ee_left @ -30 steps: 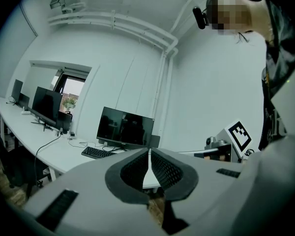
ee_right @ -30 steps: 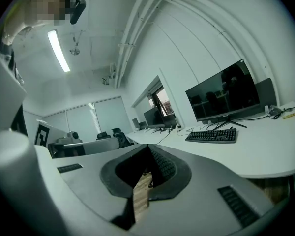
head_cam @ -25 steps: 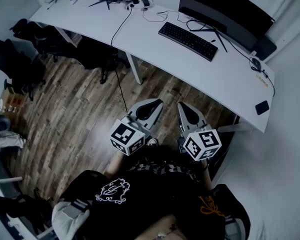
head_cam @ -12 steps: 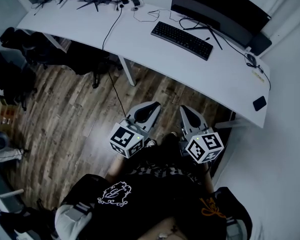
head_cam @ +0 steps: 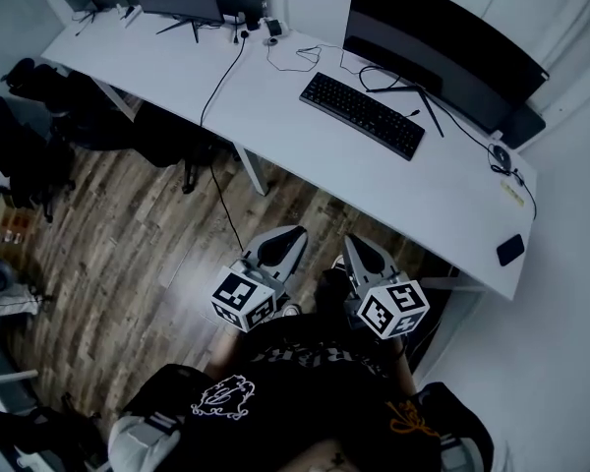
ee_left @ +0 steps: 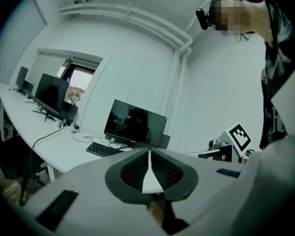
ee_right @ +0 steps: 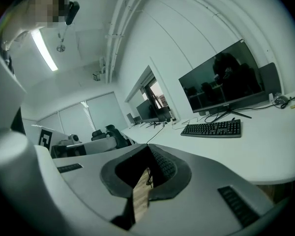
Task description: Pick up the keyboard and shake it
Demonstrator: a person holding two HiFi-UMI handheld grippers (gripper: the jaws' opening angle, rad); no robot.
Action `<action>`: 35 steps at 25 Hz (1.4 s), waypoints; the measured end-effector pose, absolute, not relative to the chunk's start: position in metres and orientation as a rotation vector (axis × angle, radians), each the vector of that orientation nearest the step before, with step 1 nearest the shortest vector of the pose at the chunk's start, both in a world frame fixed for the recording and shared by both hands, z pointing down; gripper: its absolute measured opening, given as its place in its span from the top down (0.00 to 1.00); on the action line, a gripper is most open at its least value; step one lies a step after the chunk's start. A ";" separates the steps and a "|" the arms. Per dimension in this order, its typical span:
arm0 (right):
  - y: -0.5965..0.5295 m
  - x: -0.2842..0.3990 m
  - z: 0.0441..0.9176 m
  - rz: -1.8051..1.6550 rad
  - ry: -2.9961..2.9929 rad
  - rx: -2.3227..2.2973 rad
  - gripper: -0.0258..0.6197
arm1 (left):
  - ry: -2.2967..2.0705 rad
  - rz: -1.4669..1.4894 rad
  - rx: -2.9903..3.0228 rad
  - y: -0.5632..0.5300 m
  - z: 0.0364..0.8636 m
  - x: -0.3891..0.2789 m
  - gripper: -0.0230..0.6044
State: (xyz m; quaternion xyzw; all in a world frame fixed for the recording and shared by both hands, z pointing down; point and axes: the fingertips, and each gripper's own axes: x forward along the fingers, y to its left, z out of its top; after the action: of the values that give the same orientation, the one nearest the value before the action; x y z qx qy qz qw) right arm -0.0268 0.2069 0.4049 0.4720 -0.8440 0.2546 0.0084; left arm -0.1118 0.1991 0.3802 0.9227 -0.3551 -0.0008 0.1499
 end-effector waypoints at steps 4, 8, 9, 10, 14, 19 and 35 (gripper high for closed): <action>0.155 -0.004 0.401 0.772 -2.661 1.419 0.94 | -1.065 0.016 2.642 0.150 0.378 -0.090 0.92; 0.106 0.035 0.394 0.747 -2.675 1.415 0.94 | -1.107 0.051 2.676 0.100 0.372 -0.055 0.92; 0.094 0.046 0.393 0.759 -2.679 1.422 0.94 | -1.109 0.062 2.681 0.089 0.371 -0.045 0.92; 0.084 0.058 0.393 0.777 -2.682 1.429 0.94 | -1.107 0.075 2.681 0.079 0.371 -0.035 0.92; 0.049 0.098 0.401 0.840 -2.668 1.449 0.94 | -1.092 0.112 2.640 0.047 0.377 0.001 0.92; 0.018 0.126 0.414 0.901 -2.667 1.436 0.94 | -1.102 0.149 2.625 0.018 0.382 0.027 0.92; -0.037 0.156 0.442 1.073 -2.647 1.468 0.94 | -1.157 0.253 2.607 -0.030 0.394 0.035 0.91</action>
State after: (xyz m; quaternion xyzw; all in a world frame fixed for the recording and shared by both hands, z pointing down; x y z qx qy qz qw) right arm 0.1563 -0.0366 0.4424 0.4567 -0.8238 0.3340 -0.0350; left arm 0.0349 -0.0300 0.3938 0.9016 -0.4003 0.0873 0.1386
